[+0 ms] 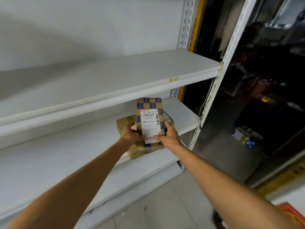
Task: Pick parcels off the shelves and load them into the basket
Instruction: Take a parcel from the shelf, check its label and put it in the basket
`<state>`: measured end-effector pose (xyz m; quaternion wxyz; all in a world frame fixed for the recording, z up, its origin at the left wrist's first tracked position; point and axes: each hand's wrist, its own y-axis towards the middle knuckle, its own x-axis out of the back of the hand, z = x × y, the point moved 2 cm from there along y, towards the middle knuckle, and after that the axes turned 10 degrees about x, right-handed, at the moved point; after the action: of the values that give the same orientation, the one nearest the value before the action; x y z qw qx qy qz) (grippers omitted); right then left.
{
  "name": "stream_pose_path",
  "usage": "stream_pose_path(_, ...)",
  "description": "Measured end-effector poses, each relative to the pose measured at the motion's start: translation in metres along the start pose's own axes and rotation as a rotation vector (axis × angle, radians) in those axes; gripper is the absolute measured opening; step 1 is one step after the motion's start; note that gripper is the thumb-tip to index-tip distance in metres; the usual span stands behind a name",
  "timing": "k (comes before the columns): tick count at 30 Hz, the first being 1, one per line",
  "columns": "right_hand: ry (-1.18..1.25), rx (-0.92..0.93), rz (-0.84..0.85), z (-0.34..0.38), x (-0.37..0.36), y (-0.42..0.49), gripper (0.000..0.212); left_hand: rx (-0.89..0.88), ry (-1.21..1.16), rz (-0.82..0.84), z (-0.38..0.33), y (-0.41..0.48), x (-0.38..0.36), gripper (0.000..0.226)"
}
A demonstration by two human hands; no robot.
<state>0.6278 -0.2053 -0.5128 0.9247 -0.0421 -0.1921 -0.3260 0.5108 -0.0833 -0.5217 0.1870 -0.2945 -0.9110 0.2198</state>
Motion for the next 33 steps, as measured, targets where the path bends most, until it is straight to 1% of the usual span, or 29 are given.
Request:
stream_pose_path(2,-0.016,0.002,-0.06,0.0,0.016,-0.018,0.067,-0.02,0.031,0.053,-0.003,-0.011,-0.016,0.079)
stream_pose_path(5,-0.024,-0.019,-0.156,-0.006,0.049,-0.047,0.069,-0.106,0.143,0.094,-0.005,-0.027,-0.051,0.069)
stream_pose_path(7,-0.048,-0.041,-0.226,-0.014,0.076,-0.07,0.069,-0.171,0.212,0.143,-0.004,-0.043,-0.081,0.072)
stream_pose_path(9,-0.057,-0.067,-0.296,-0.024,0.106,-0.099,0.068,-0.224,0.26,0.22,-0.004,-0.063,-0.115,0.073)
stream_pose_path(12,-0.063,-0.117,-0.418,-0.041,0.149,-0.15,0.07,-0.263,0.331,0.343,0.0,-0.096,-0.169,0.067)
stream_pose_path(14,-0.025,-0.177,-0.519,-0.054,0.174,-0.188,0.064,-0.295,0.378,0.44,0.007,-0.12,-0.205,0.065)
stream_pose_path(17,0.002,-0.219,-0.627,-0.067,0.205,-0.243,0.058,-0.343,0.435,0.527,0.019,-0.156,-0.253,0.064)
stream_pose_path(18,0.004,-0.234,-0.672,-0.071,0.215,-0.262,0.061,-0.353,0.448,0.561,0.025,-0.17,-0.269,0.063)
stream_pose_path(21,-0.001,-0.296,-0.822,-0.079,0.244,-0.323,0.078,-0.369,0.473,0.687,0.039,-0.211,-0.316,0.062)
stream_pose_path(26,-0.023,-0.345,-1.099,-0.082,0.267,-0.42,0.077,-0.421,0.573,0.966,0.059,-0.282,-0.384,0.069)
stream_pose_path(30,-0.024,-0.395,-1.323,-0.079,0.271,-0.492,0.066,-0.483,0.664,1.141,0.075,-0.341,-0.425,0.07)
stream_pose_path(33,-0.093,-0.45,-1.473,-0.071,0.261,-0.547,0.063,-0.514,0.72,1.333,0.101,-0.386,-0.451,0.072)
